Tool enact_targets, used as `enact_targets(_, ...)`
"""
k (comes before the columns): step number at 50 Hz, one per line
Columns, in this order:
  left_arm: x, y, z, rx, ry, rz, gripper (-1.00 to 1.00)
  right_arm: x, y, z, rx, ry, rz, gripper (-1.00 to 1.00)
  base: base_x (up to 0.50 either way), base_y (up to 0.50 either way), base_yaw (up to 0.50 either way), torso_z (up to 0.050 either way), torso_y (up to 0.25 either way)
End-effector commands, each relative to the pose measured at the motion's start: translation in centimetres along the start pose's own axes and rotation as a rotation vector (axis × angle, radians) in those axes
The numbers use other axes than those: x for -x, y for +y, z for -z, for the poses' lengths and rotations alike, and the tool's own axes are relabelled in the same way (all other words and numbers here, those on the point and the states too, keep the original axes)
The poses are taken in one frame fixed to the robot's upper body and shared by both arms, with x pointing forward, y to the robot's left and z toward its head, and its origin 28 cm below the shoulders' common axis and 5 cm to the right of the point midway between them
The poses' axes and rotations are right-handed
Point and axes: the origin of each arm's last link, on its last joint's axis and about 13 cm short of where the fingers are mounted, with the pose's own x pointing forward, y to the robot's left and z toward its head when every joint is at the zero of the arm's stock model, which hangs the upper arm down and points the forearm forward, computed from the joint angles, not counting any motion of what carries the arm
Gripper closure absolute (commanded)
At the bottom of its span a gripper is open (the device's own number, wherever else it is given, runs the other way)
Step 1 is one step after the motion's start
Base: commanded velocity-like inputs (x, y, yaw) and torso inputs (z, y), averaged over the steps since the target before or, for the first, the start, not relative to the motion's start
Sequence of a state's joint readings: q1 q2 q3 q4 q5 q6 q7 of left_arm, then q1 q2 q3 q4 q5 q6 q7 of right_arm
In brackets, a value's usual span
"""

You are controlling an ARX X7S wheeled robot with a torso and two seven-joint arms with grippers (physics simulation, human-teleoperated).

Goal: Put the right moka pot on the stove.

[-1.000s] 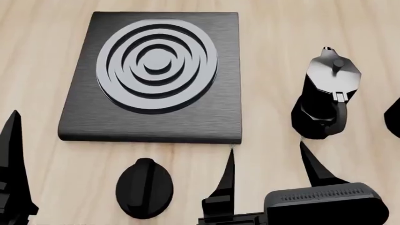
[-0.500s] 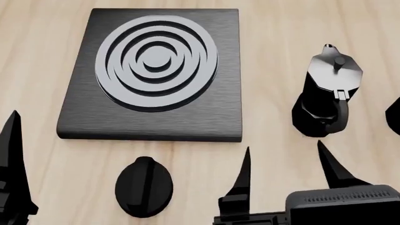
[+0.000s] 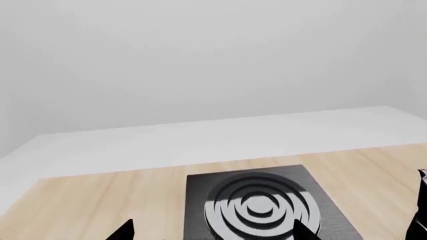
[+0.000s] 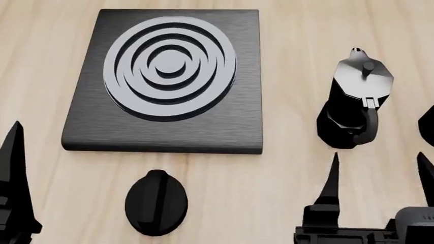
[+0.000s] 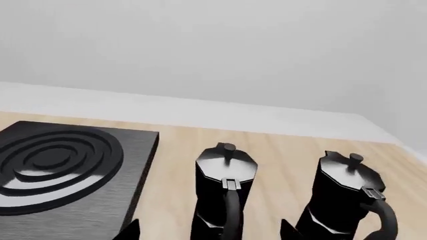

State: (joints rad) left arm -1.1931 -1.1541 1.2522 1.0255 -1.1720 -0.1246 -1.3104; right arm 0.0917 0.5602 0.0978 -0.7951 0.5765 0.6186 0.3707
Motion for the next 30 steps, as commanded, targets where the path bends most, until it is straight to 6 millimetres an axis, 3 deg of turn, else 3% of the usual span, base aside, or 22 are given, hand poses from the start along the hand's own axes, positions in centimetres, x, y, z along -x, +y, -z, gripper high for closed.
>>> enact_targets(1,0.0,0.0,0.0,0.0,0.004,-0.001,-1.0,0.5,-1.9,-0.5,0.029,-0.009,0.044,-1.0,0.0,0.0,0.0,0.0,0.0)
enact_targets(30,-0.1,0.0,0.0,0.001,0.01,0.0,-1.0,0.6,-6.8,-0.4,0.064,0.026,0.135,-1.0,0.0,0.0,0.0,0.0,0.0)
